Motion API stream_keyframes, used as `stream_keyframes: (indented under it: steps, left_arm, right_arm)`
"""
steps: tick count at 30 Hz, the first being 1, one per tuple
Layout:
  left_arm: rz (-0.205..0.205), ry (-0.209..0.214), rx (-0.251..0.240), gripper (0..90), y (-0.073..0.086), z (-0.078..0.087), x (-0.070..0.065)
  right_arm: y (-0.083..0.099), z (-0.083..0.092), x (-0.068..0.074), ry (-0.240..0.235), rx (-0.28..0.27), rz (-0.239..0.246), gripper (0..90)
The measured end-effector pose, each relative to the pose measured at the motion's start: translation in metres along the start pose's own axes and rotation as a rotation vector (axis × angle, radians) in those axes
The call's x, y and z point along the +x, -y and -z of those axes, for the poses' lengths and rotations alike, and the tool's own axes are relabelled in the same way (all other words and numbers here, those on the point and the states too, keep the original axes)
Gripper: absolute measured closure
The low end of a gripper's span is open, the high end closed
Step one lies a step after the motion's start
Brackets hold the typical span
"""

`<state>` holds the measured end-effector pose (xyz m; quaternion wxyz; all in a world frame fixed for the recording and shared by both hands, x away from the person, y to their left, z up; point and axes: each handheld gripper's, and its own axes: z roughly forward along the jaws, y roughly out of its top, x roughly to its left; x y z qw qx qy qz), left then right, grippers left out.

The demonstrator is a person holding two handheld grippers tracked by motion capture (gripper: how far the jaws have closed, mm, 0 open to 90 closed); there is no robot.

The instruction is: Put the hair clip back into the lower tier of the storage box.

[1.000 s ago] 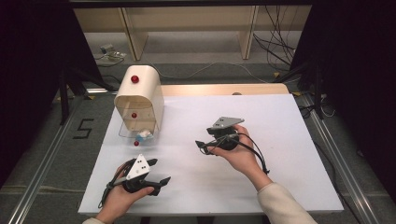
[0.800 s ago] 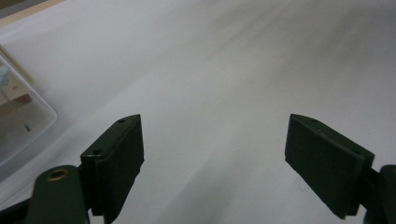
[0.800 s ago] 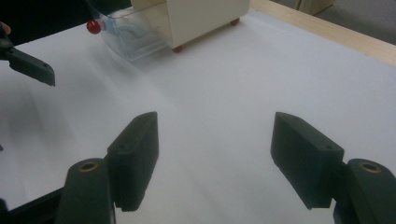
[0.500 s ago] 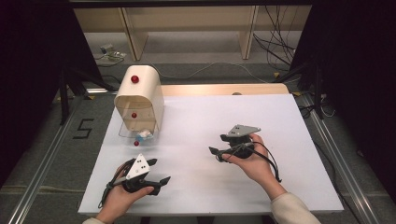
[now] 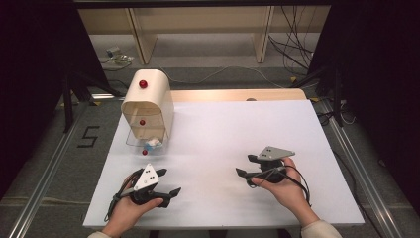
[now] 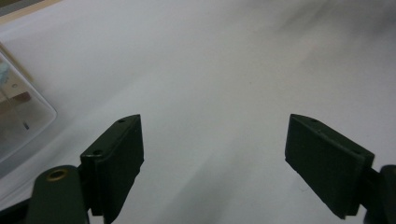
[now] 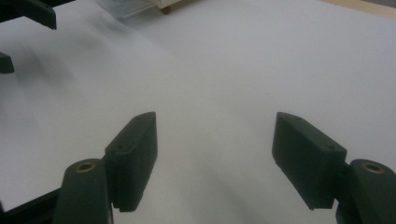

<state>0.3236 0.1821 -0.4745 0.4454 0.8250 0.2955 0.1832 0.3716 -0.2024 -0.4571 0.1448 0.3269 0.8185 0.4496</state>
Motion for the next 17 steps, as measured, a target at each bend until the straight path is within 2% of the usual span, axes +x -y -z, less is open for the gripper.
stream_keyframes:
  steps: [8,13,17]
  left_arm:
    - [0.005,0.001,-0.005,19.6,0.0,0.001,0.0]
    - [0.011,0.0,-0.018,19.6,-0.001,0.002,-0.001]
    - [0.027,0.03,-0.026,17.6,-0.003,0.0,-0.003]
  right_arm:
    - [0.024,0.019,0.001,0.006,-0.029,-0.007,31.7]
    - [0.032,0.026,0.004,0.01,-0.034,0.003,31.2]
    - [0.035,0.032,0.007,0.018,-0.048,0.006,30.5]
